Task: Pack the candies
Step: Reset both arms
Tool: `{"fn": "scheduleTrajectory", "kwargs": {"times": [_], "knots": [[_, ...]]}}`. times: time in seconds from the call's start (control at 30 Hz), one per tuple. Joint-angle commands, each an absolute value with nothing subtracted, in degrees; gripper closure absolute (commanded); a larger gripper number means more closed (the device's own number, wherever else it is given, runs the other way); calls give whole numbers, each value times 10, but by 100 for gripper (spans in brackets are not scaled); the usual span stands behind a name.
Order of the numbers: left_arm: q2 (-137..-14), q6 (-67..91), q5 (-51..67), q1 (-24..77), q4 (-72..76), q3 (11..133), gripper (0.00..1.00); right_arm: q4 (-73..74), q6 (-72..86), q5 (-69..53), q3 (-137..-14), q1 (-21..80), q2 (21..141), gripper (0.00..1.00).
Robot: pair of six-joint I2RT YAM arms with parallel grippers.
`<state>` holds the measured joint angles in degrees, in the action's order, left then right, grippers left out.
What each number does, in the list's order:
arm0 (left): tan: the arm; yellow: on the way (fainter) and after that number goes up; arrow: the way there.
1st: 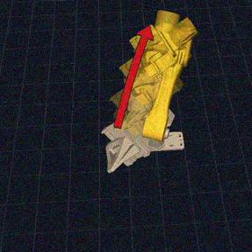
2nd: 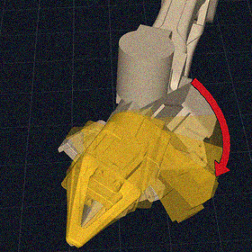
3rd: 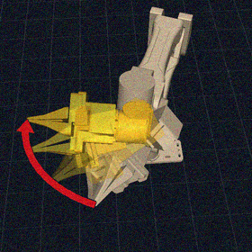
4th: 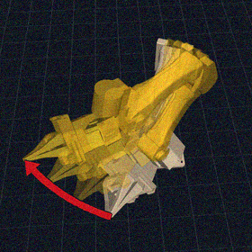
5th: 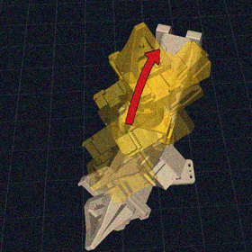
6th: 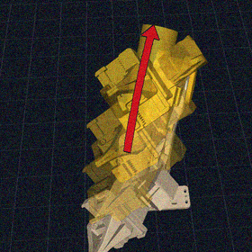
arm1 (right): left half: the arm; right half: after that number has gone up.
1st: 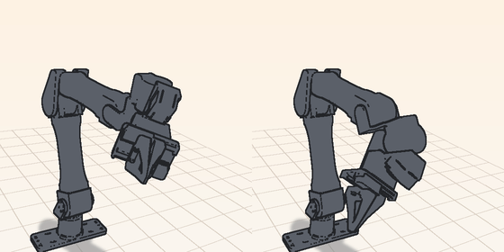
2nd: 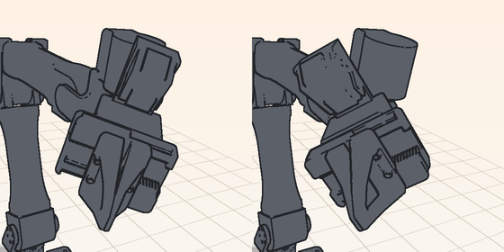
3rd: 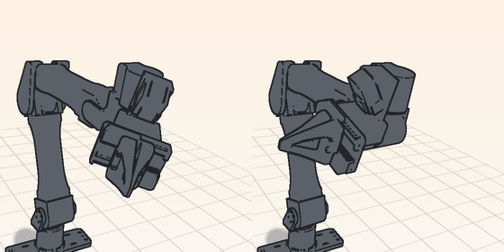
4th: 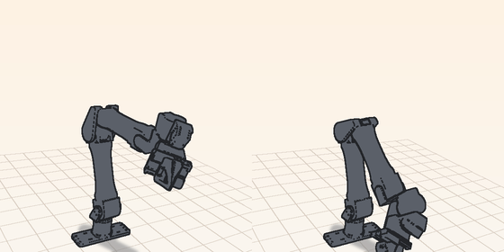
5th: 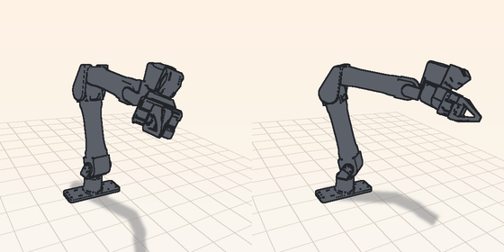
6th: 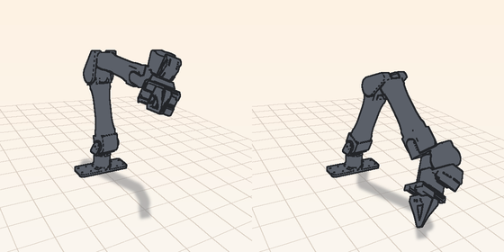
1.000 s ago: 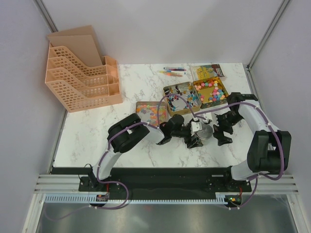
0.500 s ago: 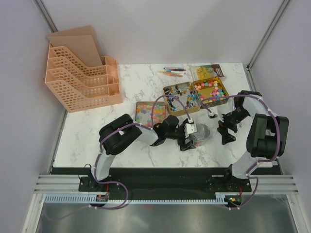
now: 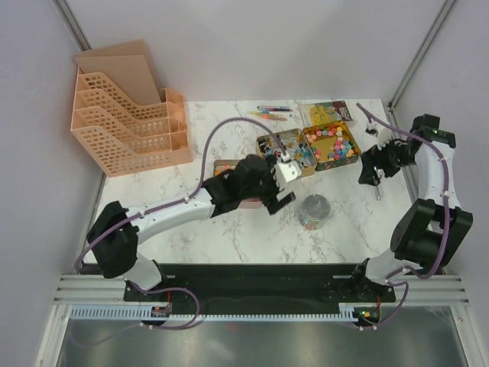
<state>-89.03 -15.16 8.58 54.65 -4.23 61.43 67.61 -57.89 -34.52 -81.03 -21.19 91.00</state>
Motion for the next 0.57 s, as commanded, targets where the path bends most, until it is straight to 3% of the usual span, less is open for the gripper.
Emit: {"fn": "scheduleTrajectory", "kwargs": {"times": [0.0, 0.13, 0.27, 0.53], "knots": [[-853, -175, -91, 534, -84, 732, 0, 522, -293, -360, -809, -209, 854, 2], [-874, -195, -178, 463, -70, 803, 0, 385, -145, -263, -766, -208, 802, 2], [-910, -142, -164, 374, -133, 900, 0, 293, -88, -168, -756, -207, 763, 2], [-897, -155, -133, 338, -62, 875, 0, 299, -141, -152, -739, -189, 726, 2]]}}
